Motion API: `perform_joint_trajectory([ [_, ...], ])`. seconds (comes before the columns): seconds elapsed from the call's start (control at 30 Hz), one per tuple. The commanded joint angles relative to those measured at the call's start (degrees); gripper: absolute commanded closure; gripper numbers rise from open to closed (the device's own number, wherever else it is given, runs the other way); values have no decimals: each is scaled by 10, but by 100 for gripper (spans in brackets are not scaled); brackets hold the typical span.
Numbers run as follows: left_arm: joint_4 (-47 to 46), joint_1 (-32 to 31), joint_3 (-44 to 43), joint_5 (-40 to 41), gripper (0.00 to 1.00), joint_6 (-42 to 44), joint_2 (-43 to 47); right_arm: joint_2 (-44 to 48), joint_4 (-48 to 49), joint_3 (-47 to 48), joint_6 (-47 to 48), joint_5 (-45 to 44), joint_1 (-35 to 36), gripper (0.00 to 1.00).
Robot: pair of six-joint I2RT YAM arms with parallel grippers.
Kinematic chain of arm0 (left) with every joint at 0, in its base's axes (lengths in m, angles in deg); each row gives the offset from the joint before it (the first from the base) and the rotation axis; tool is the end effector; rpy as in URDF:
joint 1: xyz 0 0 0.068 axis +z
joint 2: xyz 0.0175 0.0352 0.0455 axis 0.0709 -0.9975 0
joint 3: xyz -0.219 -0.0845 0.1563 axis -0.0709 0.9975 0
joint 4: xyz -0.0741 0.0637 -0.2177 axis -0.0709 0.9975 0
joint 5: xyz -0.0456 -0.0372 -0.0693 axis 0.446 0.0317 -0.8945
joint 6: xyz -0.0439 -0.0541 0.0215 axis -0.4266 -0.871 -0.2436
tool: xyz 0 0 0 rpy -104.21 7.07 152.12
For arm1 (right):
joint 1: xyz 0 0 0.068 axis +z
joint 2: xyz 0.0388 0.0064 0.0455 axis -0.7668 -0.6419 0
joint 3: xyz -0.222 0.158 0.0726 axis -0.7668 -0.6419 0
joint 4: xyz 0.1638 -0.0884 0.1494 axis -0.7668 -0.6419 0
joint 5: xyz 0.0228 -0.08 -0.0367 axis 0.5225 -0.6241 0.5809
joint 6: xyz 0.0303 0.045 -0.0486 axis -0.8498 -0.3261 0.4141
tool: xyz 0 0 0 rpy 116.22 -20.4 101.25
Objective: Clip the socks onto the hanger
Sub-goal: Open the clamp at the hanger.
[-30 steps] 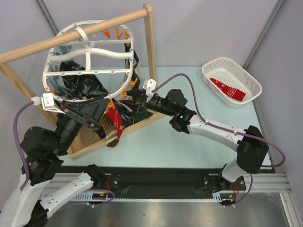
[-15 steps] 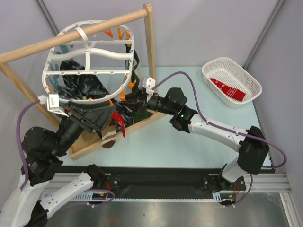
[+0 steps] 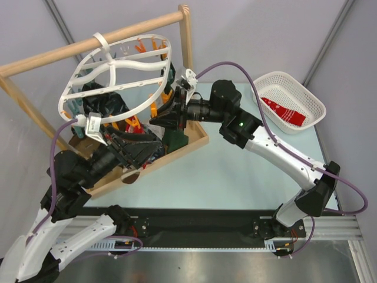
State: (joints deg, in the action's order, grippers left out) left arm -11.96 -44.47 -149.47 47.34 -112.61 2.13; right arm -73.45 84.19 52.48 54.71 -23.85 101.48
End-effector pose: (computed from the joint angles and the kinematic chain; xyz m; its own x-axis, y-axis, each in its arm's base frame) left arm 0.0590 -0.0636 0.4433 -0.3661 -0.4866 -0.7933 0.6845 0.4366 -0.5837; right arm 0.1915 0.2966 0.4833 -0.0352 0.1252 -0.9915 -0.9983 0.0419 0.0408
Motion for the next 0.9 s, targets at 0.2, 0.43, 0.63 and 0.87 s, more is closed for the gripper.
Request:
perform_joint_trajectory([
  [0.2,-77,-1,17,31,23,13,28,-22,-146,108,-80,110,-19,100],
  [0.43,-106,0,18,62,20,45,-4,-41,-199,152,-91,128,-22,100],
  [0.63,-164,0,53,86,19,19,-7,-64,-222,188,-103,136,-22,100],
  [0.87,-206,0,75,148,19,-18,-19,-66,-216,192,-106,141,-20,100],
])
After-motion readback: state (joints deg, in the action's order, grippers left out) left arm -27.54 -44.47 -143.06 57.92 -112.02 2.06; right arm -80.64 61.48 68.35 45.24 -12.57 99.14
